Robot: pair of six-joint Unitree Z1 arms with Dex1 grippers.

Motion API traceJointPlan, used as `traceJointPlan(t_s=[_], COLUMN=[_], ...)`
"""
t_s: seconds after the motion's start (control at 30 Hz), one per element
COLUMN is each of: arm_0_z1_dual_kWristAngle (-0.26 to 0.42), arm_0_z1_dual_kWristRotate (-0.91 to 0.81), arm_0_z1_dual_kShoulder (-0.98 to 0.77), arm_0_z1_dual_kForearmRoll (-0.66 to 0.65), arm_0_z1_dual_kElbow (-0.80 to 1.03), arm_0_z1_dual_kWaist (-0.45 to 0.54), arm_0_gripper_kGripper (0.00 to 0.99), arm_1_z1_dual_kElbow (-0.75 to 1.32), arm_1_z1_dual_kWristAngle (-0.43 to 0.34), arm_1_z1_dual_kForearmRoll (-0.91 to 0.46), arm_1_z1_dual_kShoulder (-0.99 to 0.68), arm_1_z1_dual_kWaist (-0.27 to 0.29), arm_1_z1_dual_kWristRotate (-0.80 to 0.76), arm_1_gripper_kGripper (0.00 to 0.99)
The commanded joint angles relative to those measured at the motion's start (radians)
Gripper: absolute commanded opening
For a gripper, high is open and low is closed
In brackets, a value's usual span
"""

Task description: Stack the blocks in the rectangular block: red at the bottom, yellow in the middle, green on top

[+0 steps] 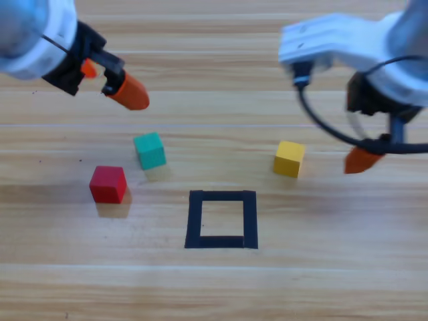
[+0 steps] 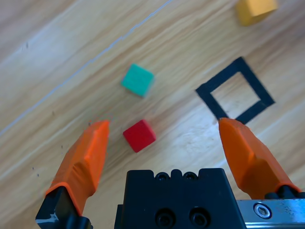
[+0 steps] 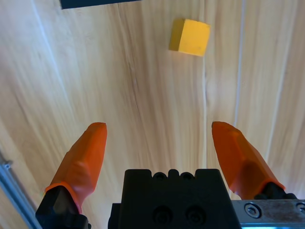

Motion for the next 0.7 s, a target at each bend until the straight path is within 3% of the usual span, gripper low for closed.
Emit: traceJointPlan(t_s=[0.03,0.3,0.7], arm_0_z1_dual_kWristAngle=[0.041,0.050,0.056], arm_0_z1_dual_kWristRotate=[-0.112,-0.253,-0.425], arm_0_z1_dual_kShoulder=[0.146,0.275,0.417], arm_0_z1_dual_kForearmRoll=[0.086,0.172,0.198], arm_0_z1_dual_kElbow=[-0.064,-0.092,-0.101], arm_0_z1_dual_kWaist=[0.110,0.174,0.136], arm_0_gripper_kGripper=[0.989,0.990,0.990], arm_1_z1_dual_kElbow=[-0.090,-0.269,-0.378], arm_1_z1_dual_kWristAngle=[-0.004,0.006,0.006], arm_1_z1_dual_kForearmRoll=[0.009,0.082,0.107], arm_1_z1_dual_kShoulder=[0.214,0.354,0.477], arm_1_z1_dual_kWaist=[-0.072,-0.072,-0.072], arm_1_z1_dual_kWristRotate=[-0.003,-0.001,0.006], arm_1_gripper_kGripper=[0.971,0.971,0.969])
